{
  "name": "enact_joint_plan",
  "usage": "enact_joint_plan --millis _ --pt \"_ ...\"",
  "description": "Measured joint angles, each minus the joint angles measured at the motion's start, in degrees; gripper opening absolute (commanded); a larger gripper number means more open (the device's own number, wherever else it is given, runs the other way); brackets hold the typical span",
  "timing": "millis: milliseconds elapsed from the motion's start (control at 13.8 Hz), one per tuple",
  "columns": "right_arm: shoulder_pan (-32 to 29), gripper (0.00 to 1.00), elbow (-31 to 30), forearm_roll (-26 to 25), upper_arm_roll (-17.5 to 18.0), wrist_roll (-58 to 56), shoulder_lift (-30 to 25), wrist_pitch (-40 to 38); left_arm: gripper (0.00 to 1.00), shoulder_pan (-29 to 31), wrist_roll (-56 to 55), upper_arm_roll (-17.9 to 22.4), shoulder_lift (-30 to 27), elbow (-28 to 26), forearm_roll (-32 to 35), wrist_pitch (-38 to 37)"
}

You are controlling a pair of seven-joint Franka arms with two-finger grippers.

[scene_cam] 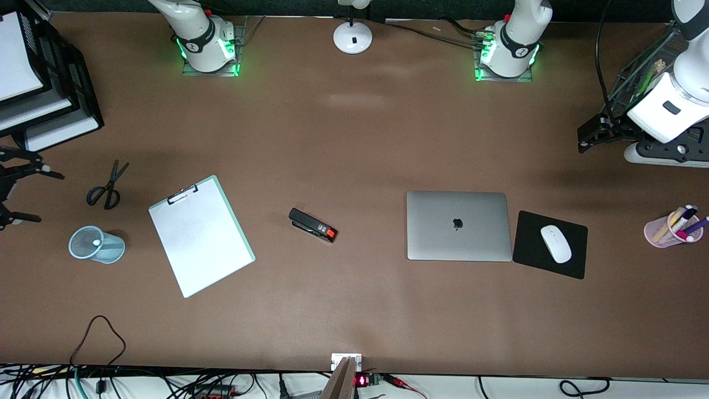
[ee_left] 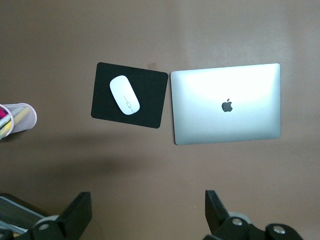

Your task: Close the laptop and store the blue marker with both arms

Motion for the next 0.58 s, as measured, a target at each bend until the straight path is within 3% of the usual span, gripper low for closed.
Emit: enact_joint_plan --millis 291,581 --pt "5.32 1.00 -0.43 -6.14 0.29 16.33 -2.65 -0.27 1.00 0.01 0.00 0.01 0.00 0.00 0.00 0.00" --pt "10.25 1.00 -5.18 -10.68 0.48 35.39 -5.80 -0.73 1.00 0.02 0.00 0.02 0.00 0.00 0.00 0.00"
